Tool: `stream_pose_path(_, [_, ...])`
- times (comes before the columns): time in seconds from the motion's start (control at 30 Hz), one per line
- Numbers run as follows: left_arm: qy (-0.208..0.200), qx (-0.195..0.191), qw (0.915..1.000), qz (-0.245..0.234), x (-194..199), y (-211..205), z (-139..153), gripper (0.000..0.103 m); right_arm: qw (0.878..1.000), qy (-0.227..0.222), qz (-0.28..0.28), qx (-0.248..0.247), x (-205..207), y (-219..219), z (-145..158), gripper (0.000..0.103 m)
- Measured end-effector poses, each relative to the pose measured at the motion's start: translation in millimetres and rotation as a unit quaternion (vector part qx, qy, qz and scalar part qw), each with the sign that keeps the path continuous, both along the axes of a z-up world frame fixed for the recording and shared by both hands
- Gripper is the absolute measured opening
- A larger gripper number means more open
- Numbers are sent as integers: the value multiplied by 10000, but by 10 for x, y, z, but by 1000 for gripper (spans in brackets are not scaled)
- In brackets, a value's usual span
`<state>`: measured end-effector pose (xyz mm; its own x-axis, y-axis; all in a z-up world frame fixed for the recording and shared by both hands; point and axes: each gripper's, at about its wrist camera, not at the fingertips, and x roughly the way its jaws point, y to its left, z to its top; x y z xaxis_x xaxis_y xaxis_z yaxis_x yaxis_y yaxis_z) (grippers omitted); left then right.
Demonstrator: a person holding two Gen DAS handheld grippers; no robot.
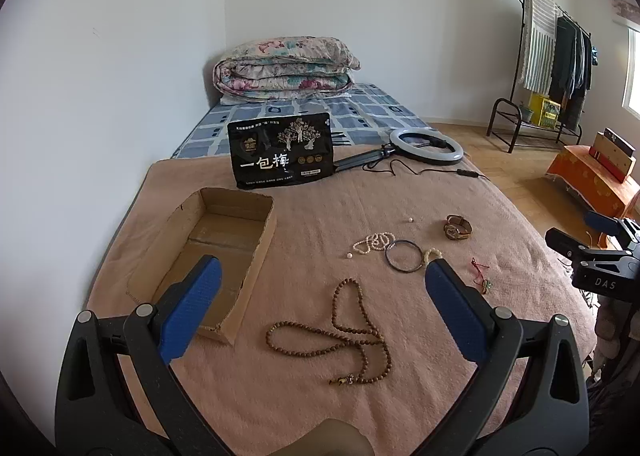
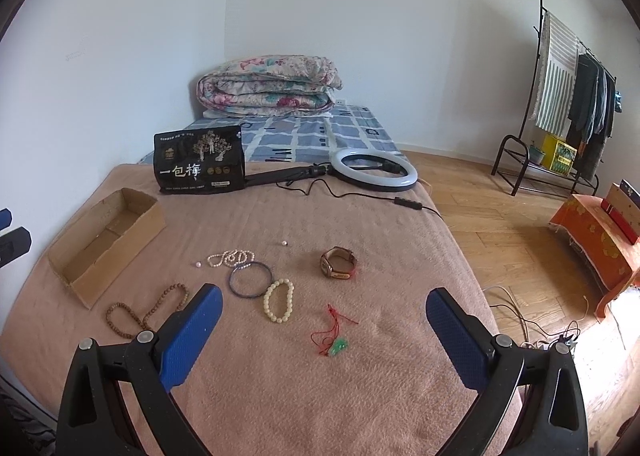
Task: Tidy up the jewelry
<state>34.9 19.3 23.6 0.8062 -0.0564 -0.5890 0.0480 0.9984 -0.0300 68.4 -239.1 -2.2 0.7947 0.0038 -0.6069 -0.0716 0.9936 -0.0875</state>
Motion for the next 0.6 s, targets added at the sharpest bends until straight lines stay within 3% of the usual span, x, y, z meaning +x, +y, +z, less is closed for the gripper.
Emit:
stream_pose_path(0.3, [-34, -309, 9994, 116, 115, 152, 100, 102, 9996, 113, 152, 198, 225, -55, 31, 103])
stream_pose_path(0.6, [232, -440, 9987, -59, 396, 107, 17, 94, 9981, 185, 265, 527, 593, -95, 96, 103])
